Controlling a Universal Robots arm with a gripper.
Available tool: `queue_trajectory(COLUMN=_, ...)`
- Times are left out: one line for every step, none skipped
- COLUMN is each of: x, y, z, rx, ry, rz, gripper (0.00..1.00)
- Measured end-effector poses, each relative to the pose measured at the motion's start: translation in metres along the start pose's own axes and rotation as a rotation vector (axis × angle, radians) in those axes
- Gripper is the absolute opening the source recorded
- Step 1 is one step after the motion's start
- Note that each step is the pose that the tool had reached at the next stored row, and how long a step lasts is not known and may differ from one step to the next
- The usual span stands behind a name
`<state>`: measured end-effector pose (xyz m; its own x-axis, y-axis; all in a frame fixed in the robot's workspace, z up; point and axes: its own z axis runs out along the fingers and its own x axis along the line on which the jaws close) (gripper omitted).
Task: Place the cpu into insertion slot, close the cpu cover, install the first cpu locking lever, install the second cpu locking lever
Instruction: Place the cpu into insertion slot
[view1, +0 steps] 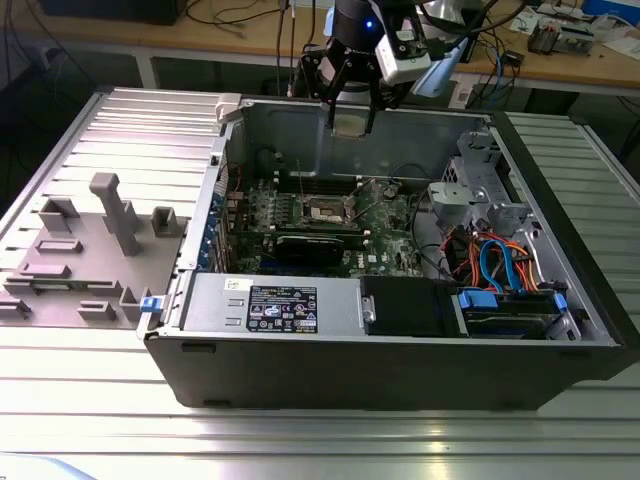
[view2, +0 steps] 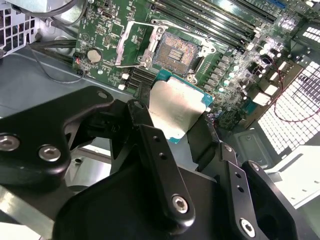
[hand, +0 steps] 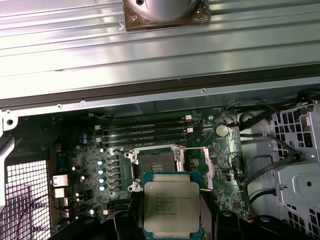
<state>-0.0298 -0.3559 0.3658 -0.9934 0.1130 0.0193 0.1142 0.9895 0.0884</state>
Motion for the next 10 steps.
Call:
queue_trajectory(x=0.0000, y=0.0000, z=0.0000, rx=0.0000, ry=-0.0001, rz=0.001, gripper=0.54)
queue_trajectory(x=0.0000, y=0.0000, z=0.0000, rx=0.0000, ry=-0.0002, rz=0.002, gripper=0.54)
queue_trajectory(x=0.0000, y=0.0000, z=0.0000, rx=-0.0001, ry=-0.0003, rz=0.003, gripper=0.54)
queue_trajectory(x=0.0000, y=0.0000, z=0.0000, rx=-0.0001, ry=-0.0003, rz=0.003, gripper=0.54)
queue_trajectory(x=0.0000, y=0.0000, z=0.0000, rx=-0.0001, ry=-0.0003, rz=0.003, gripper=0.54)
queue_trajectory(x=0.0000, y=0.0000, z=0.0000, rx=-0.0001, ry=-0.0004, rz=0.004, gripper=0.54)
queue_trajectory(x=0.0000, y=0.0000, z=0.0000, rx=0.0000, ry=-0.0003, rz=0.004, gripper=0.54)
queue_trajectory(x=0.0000, y=0.0000, z=0.0000, rx=-0.0001, ry=-0.0004, rz=0.004, gripper=0.54)
queue_trajectory(x=0.0000, y=0.0000, z=0.0000, rx=-0.0001, ry=-0.0004, rz=0.004, gripper=0.54)
queue_trajectory(x=0.0000, y=0.0000, z=0.0000, rx=-0.0001, ry=-0.0004, rz=0.004, gripper=0.54)
